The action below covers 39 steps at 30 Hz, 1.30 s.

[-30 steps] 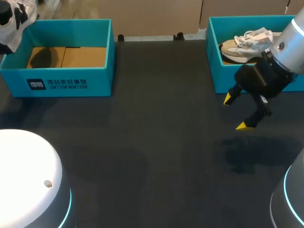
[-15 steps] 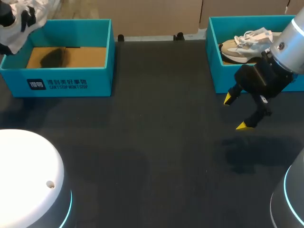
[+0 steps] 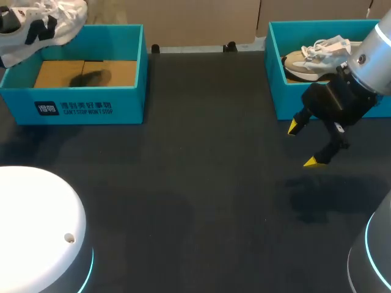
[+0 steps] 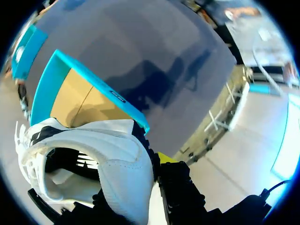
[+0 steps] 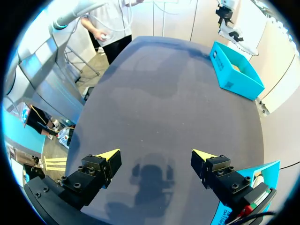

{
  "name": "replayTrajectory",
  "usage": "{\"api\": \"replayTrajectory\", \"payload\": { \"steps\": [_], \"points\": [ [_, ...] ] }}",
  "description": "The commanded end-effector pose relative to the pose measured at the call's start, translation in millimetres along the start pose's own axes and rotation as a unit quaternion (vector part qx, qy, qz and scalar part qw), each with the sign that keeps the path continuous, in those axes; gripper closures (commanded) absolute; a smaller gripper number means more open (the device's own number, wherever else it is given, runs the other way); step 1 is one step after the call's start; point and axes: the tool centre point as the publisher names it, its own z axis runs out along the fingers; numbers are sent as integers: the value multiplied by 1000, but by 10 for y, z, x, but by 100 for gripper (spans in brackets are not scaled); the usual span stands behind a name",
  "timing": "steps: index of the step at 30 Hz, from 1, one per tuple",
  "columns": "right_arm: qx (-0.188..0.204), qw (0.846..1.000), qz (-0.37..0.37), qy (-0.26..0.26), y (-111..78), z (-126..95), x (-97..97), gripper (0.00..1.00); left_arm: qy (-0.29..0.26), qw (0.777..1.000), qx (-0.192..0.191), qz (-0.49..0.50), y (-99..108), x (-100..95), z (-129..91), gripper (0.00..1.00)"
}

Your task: Take the shoe out of the shoebox, open the shoe tongue, remove and reinsert the insole, then place the shoe into the shoebox

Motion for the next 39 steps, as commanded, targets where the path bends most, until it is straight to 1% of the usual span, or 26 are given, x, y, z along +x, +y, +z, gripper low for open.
{"api": "replayTrajectory", "payload": {
  "steps": [1, 2, 3, 4, 24, 25, 26, 28, 30, 33, 35, 39],
  "points": [
    [2, 1000, 0, 0, 2, 13, -4, 0, 0, 968, 7, 251, 76, -2, 12, 100],
    [2, 1000, 0, 0, 2, 13, -4, 0, 3, 963, 12, 269, 82, -4, 18, 100],
    [2, 1000, 0, 0, 2, 13, -4, 0, 1, 961, 6, 275, 95, -12, 29, 100],
    [2, 1000, 0, 0, 2, 13, -4, 0, 0, 956, 25, 291, 104, -21, 32, 100],
    [2, 1000, 0, 0, 2, 13, -4, 0, 0, 956, 25, 291, 104, -21, 32, 100],
    [2, 1000, 0, 0, 2, 13, -4, 0, -9, 956, 28, 292, 101, -24, 34, 100],
    [2, 1000, 0, 0, 2, 13, -4, 0, 0, 952, 22, 306, 88, -38, 34, 100],
    [2, 1000, 0, 0, 2, 13, -4, 0, -9, 949, 25, 313, 78, -48, 38, 100],
    [2, 1000, 0, 0, 2, 13, -4, 0, -9, 950, 25, 311, 69, -67, 46, 100],
    [2, 1000, 0, 0, 2, 13, -4, 0, -6, 945, 24, 326, 49, -111, 56, 100],
    [2, 1000, 0, 0, 2, 13, -4, 0, -5, 942, 16, 334, 40, -149, 66, 100],
    [2, 1000, 0, 0, 2, 13, -4, 0, -7, 940, 9, 341, 106, -235, 113, 100]
  ]
}}
